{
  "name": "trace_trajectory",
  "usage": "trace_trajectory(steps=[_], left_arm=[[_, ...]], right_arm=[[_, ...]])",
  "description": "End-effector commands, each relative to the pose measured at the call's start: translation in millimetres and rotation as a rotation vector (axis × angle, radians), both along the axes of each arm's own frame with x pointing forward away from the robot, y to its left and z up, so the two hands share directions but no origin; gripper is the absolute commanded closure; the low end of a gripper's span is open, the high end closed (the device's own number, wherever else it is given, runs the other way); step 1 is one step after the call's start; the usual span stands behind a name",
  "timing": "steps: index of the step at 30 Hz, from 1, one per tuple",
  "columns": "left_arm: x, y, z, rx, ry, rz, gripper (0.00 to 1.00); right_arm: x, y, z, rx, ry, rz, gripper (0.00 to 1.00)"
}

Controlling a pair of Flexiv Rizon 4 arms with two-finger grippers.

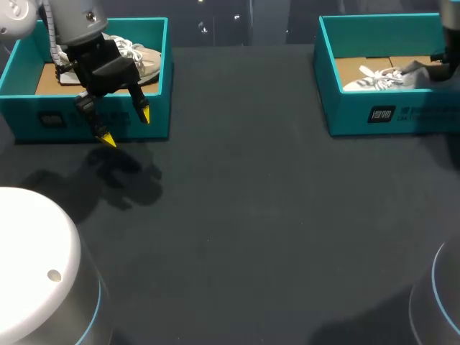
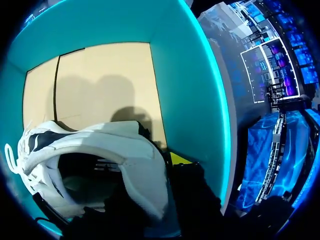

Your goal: Take the shoe out of the shoebox, open the shoe tongue, remove and reinsert the insole, then place the shoe into the shoebox

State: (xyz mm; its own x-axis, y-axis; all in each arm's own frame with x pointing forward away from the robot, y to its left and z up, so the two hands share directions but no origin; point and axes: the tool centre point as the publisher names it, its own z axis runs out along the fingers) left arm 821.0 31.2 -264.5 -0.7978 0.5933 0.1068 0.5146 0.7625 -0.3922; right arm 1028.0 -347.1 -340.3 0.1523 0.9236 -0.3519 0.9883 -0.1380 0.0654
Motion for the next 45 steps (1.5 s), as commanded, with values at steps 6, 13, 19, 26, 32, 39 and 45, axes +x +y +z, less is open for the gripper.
trace_trajectory(steps=[6, 13, 19, 26, 32, 39, 45], left_arm=[[0.0, 0.3, 0.3, 0.002, -0.001, -0.001, 0.0], [0.0, 0.3, 0.3, 0.002, -0.001, -0.001, 0.0], [0.0, 0.3, 0.3, 0.002, -0.001, -0.001, 0.0], [0.0, 0.3, 0.3, 0.002, -0.001, -0.001, 0.0], [0.0, 0.3, 0.3, 0.002, -0.001, -0.001, 0.0], [0.0, 0.3, 0.3, 0.002, -0.001, -0.001, 0.0], [0.0, 0.3, 0.3, 0.002, -0.001, -0.001, 0.0]], right_arm=[[3.6, -2.4, -11.2, 0.017, 0.002, 0.024, 1.0], [4.3, -3.9, -25.8, 0.059, 0.009, 0.039, 1.0], [4.2, -3.0, -27.2, 0.067, 0.014, 0.042, 1.0], [3.6, -2.7, -25.6, 0.072, 0.013, 0.045, 0.71], [3.5, -1.4, -25.0, 0.078, 0.014, 0.047, 0.63], [3.2, -0.4, -19.2, 0.101, 0.006, 0.043, 0.53], [1.1, 0.0, -12.8, 0.112, -0.001, 0.036, 0.44]])
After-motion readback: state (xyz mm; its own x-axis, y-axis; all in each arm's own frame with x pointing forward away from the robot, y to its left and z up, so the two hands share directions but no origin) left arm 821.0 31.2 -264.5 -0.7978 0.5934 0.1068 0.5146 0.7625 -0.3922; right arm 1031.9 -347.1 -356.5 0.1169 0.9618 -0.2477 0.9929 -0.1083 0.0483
